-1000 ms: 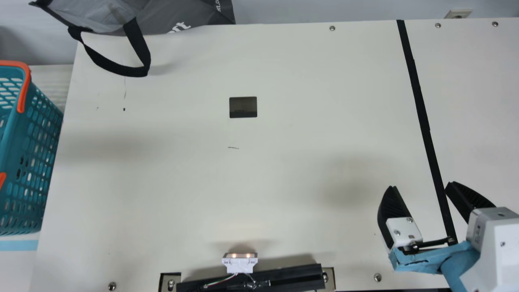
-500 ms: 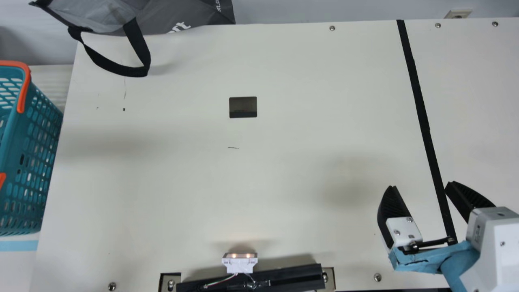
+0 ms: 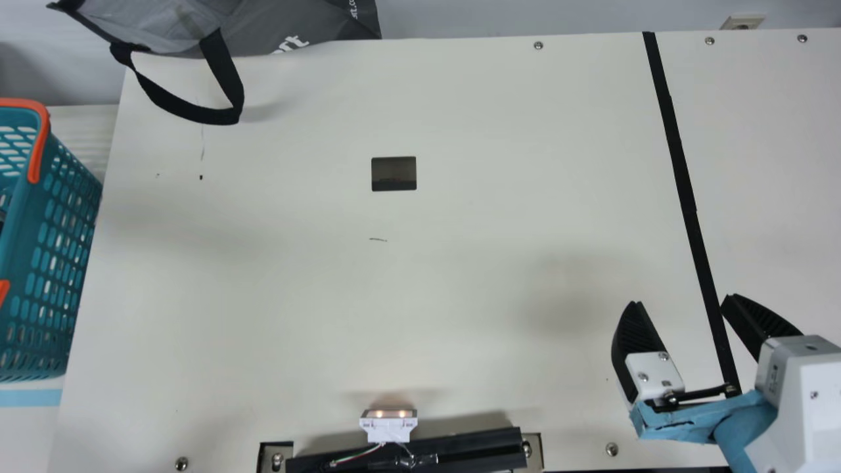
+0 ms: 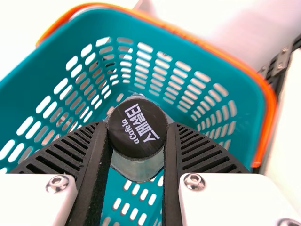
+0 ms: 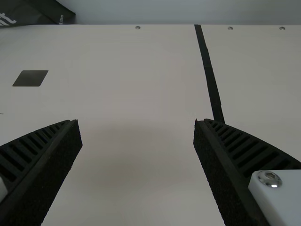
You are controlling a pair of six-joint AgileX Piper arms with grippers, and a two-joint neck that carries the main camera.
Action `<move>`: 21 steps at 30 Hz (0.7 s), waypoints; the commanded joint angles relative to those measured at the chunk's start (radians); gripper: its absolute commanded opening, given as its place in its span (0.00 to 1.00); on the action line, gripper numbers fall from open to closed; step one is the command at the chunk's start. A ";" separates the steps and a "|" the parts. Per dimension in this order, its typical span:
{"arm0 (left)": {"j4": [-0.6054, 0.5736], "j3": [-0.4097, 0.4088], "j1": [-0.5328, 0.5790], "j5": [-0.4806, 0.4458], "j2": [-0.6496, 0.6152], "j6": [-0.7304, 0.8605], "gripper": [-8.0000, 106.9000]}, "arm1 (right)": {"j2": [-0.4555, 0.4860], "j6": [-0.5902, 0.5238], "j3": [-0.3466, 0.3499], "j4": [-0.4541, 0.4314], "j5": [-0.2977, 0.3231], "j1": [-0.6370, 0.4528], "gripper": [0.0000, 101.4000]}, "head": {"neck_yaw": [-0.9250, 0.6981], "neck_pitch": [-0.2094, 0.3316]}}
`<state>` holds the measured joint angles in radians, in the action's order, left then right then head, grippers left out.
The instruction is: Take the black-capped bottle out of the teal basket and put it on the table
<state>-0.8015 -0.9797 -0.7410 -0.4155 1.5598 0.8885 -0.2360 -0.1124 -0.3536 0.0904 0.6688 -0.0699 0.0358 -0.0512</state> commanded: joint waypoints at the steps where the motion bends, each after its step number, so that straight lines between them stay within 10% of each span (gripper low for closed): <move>1: 0.030 -0.009 0.005 -0.013 -0.026 -0.040 0.07 | 0.000 0.000 0.000 0.000 0.000 0.000 0.90 | -0.008 0.004; 21: 0.219 -0.141 0.119 -0.181 -0.214 -0.333 0.07 | 0.000 0.000 0.000 0.000 -0.001 0.000 0.90 | -0.008 0.004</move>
<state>-0.5856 -1.1178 -0.6315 -0.5886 1.3515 0.5712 -0.2360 -0.1124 -0.3536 0.0904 0.6679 -0.0699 0.0358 -0.0512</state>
